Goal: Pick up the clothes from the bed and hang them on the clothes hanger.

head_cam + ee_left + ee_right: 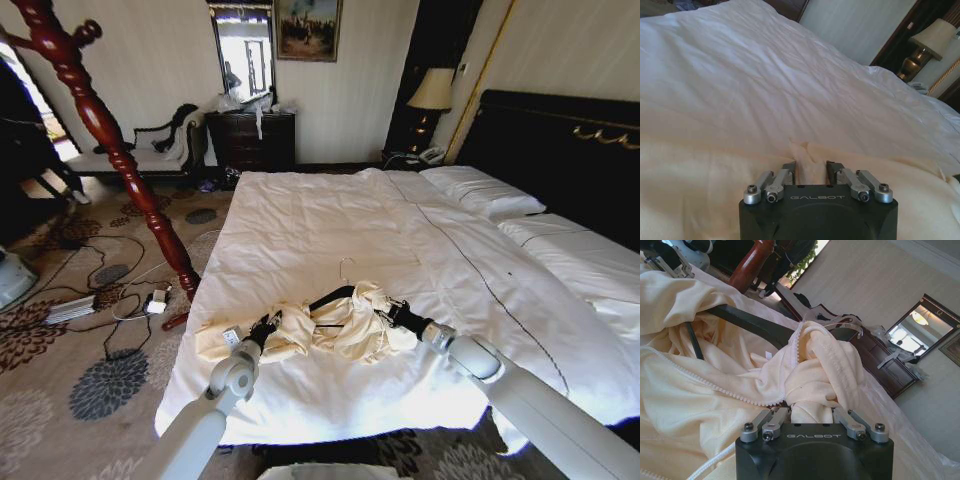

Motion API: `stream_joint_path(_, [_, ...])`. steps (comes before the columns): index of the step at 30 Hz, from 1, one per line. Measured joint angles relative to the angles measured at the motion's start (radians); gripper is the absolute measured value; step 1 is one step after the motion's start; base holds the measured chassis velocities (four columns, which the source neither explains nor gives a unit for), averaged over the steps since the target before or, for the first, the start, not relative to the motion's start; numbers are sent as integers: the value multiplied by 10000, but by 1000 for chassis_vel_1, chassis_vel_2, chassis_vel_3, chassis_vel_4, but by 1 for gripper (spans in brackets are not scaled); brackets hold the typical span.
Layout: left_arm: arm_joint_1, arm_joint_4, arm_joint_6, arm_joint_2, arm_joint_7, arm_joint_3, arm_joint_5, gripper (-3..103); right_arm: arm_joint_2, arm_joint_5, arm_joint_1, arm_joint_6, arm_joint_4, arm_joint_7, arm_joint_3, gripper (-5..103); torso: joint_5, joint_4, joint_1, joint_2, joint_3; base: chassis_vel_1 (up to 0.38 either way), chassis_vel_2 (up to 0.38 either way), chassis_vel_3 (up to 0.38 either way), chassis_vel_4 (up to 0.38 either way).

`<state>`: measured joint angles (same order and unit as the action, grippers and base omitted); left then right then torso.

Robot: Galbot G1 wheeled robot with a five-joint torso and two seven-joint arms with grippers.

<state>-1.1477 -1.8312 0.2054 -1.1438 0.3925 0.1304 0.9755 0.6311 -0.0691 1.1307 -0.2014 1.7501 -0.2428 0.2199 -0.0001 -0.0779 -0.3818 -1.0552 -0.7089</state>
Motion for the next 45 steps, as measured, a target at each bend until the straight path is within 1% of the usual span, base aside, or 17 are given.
stream_joint_path(3, [35,-150,-56,54,-69,85,17,26,34,0,2,-11,-32,1,0,25,0,0,0,0,0,0,0,0,0])
stream_joint_path(4, [60,-235,-83,102,-104,127,29,26,46,-1,6,-17,-46,3,0,25,0,0,-1,0,0,0,0,0,0])
stream_joint_path(6, [199,-560,-141,370,-217,249,105,15,65,-69,7,-24,-108,9,-12,25,-1,0,0,0,0,0,0,0,0])
stream_joint_path(7, [199,-560,-141,370,-217,249,105,15,65,-69,7,-24,-108,9,-12,25,-1,0,0,0,0,0,0,0,0])
stream_joint_path(9, [394,-832,-155,706,-315,326,177,4,48,-205,0,-24,-114,10,-35,25,1,0,0,0,0,0,0,0,0])
stream_joint_path(11, [665,-1132,-150,1110,-409,349,406,1,-6,-390,-22,-22,-91,8,-56,25,0,0,0,0,0,0,0,0,0])
stream_joint_path(13, [764,-1214,-144,1234,-439,354,501,1,-26,-467,-33,-19,-71,4,-64,25,0,0,0,0,0,0,0,0,0])
stream_joint_path(15, [1315,-1533,-108,1829,-640,331,970,0,-139,-918,-83,-1,48,-53,-88,25,1,0,0,0,0,0,0,0,0])
stream_joint_path(18, [2128,-1789,-106,2419,-838,231,1581,0,-349,-1845,-177,3,215,-174,-101,25,-1,-1,-1,0,0,0,0,0,0])
stream_joint_path(19, [2128,-1789,-106,2419,-838,231,1581,0,-349,-1845,-177,3,215,-174,-101,25,-1,-1,-1,0,0,0,0,0,0])
stream_joint_path(21, [2830,-1922,-114,2776,-926,176,2070,0,-524,-2478,-271,20,348,-196,-62,25,0,0,0,0,0,0,0,0,0])
stream_joint_path(24, [3868,-2094,-141,3252,-1076,134,2794,0,-762,-2893,-422,12,523,-204,127,25,0,-1,-1,0,0,0,0,0,0])
stream_joint_path(28, [4406,-2238,-142,3590,-1385,87,3161,0,-917,-3030,-509,14,645,-166,188,25,0,-1,-1,0,0,0,0,0,0])
stream_joint_path(32, [5142,-2763,-72,4120,-1927,-113,3804,0,-1080,-3125,-718,122,806,23,185,25,1,-1,0,0,0,0,0,0,0])
stream_joint_path(38, [4930,-3536,58,4370,-2108,-365,3945,0,-1141,-3341,-993,322,1021,292,70,25,1,0,-1,0,0,0,0,0,0])
stream_joint_path(41, [4298,-3917,138,4451,-2469,-558,3604,0,-1221,-3583,-1183,385,1227,440,-9,25,0,1,0,0,1,0,0,0,0])
stream_joint_path(45, [3920,-4031,158,4423,-2633,-764,3271,0,-1247,-3871,-1236,386,1447,569,-69,25,0,1,0,0,0,0,0,0,0])
